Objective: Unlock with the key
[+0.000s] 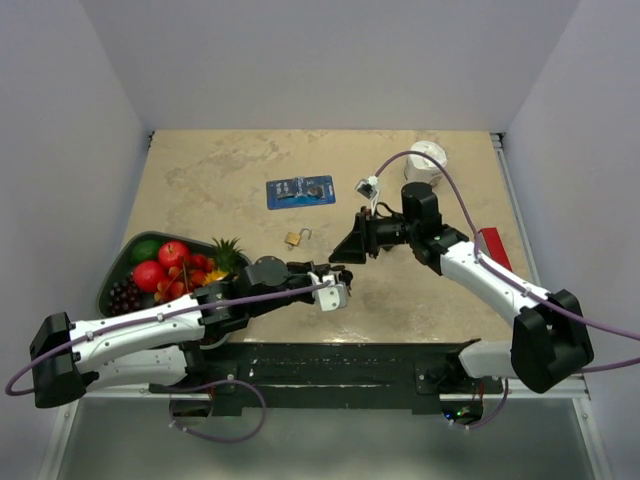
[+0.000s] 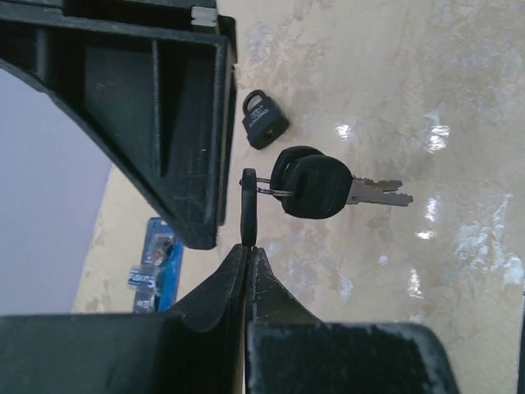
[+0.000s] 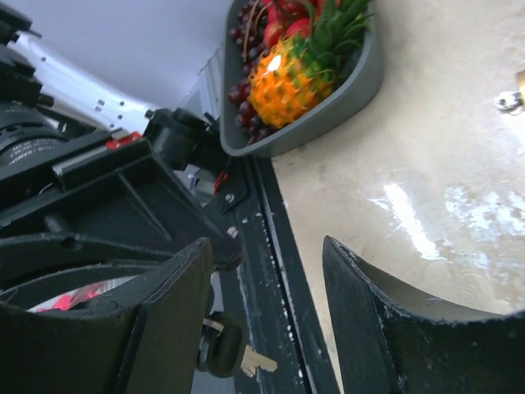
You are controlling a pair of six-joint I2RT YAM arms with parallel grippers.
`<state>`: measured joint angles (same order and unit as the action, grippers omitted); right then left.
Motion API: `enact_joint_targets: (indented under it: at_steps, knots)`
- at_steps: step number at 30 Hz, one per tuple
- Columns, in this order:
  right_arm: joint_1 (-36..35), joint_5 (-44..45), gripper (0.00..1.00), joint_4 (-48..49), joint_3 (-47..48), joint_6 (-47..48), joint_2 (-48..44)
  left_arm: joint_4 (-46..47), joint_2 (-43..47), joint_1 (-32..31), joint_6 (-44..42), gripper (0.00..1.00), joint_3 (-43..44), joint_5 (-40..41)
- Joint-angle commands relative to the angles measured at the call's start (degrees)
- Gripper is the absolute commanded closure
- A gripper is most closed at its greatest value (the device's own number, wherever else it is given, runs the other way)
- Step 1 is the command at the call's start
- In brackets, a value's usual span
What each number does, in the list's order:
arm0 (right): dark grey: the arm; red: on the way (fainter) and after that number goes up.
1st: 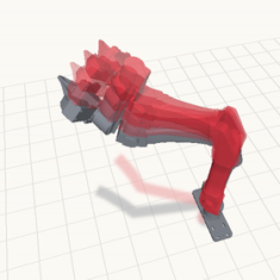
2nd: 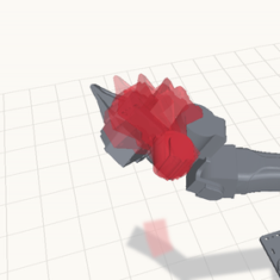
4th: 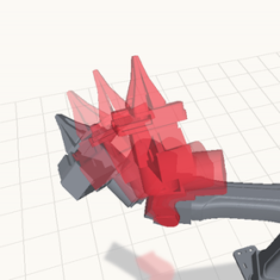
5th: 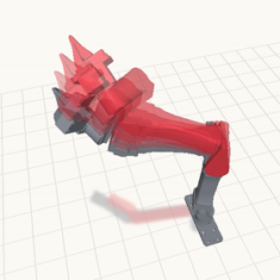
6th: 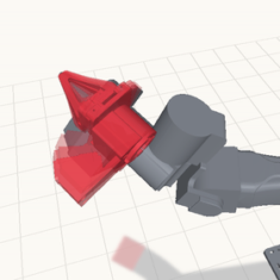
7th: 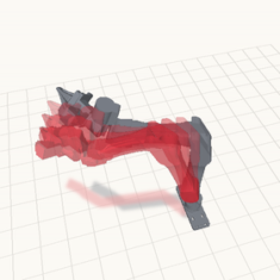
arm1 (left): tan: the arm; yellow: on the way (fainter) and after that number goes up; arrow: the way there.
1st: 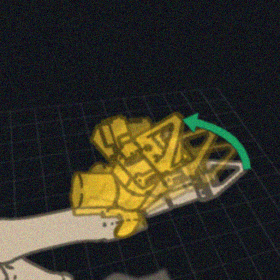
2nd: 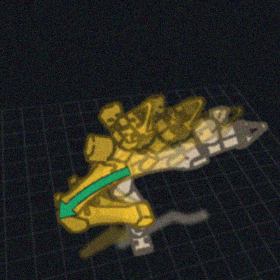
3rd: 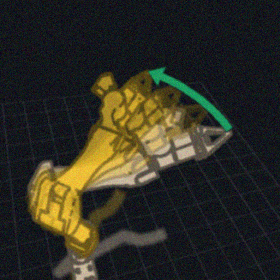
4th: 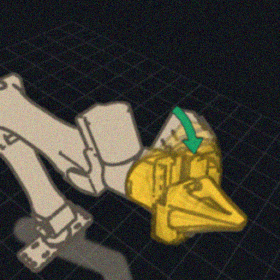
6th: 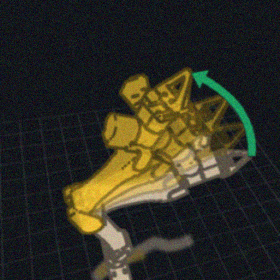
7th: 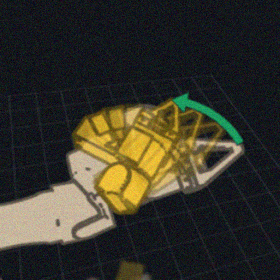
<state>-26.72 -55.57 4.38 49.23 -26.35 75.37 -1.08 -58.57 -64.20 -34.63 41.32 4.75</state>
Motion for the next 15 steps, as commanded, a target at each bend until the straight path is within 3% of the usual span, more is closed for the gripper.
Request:
enact_joint_targets:
  at_steps: [1,15]
  knots:
    - [-0.44,-6.39,0.40,1.42,-0.01,0.77,-1.10,5.12,0.12,-0.92,-5.62,1.00,-1.33,7.19]
    - [-2.19,-8.68,0.41,2.82,-1.25,-1.34,-0.58,6.36,-0.76,-3.12,-11.42,1.00,-1.77,13.35]
